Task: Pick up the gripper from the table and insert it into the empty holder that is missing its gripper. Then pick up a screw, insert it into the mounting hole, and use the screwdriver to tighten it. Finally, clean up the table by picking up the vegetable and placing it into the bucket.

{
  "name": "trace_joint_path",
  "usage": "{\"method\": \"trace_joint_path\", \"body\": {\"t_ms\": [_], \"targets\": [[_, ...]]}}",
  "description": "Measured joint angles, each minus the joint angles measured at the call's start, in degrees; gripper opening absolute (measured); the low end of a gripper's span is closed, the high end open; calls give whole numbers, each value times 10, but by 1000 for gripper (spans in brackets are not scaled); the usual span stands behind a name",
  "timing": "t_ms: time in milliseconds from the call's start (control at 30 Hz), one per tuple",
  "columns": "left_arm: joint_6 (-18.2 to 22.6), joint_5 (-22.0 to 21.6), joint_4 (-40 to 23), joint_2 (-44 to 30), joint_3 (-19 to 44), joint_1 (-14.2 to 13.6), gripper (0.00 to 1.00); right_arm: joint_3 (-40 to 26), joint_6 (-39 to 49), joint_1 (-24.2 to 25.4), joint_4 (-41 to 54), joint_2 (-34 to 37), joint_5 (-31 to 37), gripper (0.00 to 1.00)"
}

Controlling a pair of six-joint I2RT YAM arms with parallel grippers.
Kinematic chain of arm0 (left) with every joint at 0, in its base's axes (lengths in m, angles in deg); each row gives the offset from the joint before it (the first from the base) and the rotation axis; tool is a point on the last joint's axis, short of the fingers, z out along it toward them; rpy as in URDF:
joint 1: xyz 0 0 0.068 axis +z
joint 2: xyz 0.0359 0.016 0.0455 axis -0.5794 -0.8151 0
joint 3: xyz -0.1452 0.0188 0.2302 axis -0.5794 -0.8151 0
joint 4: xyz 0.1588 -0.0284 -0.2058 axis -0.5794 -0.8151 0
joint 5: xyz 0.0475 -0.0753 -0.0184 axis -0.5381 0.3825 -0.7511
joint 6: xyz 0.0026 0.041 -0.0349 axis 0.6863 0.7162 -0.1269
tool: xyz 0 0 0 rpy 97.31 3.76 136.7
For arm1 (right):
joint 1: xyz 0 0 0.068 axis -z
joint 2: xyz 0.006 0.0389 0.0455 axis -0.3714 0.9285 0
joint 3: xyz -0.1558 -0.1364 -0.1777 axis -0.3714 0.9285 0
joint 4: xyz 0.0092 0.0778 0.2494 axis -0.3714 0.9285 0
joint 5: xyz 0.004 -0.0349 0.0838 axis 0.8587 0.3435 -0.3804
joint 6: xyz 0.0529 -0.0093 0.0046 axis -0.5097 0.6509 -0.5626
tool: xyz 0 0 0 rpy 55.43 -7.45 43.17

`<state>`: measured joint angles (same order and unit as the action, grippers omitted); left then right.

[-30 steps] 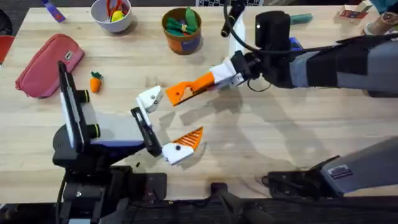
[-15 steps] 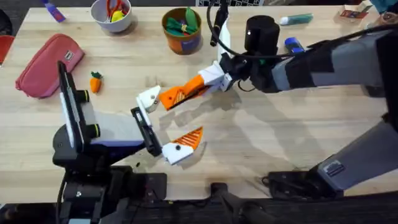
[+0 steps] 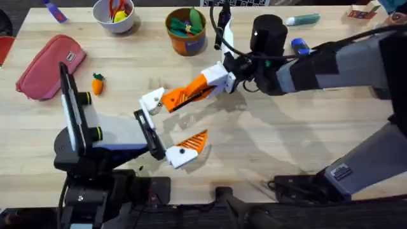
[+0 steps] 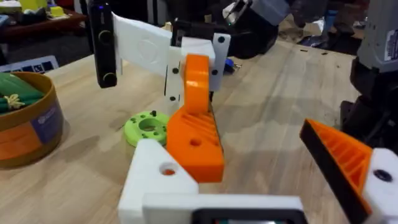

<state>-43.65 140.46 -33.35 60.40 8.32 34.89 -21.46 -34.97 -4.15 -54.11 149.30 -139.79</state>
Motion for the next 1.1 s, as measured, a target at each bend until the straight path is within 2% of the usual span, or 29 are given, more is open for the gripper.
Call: {"method": "trace_joint_path", "body": {"t_ms": [467, 1100], "targets": [[8, 0, 0, 0, 0, 0, 999, 0, 18, -9, -19, 0, 1, 9], [8, -2, 0, 0, 0, 0, 999, 0, 37, -19, -21, 5, 44, 9]]}}
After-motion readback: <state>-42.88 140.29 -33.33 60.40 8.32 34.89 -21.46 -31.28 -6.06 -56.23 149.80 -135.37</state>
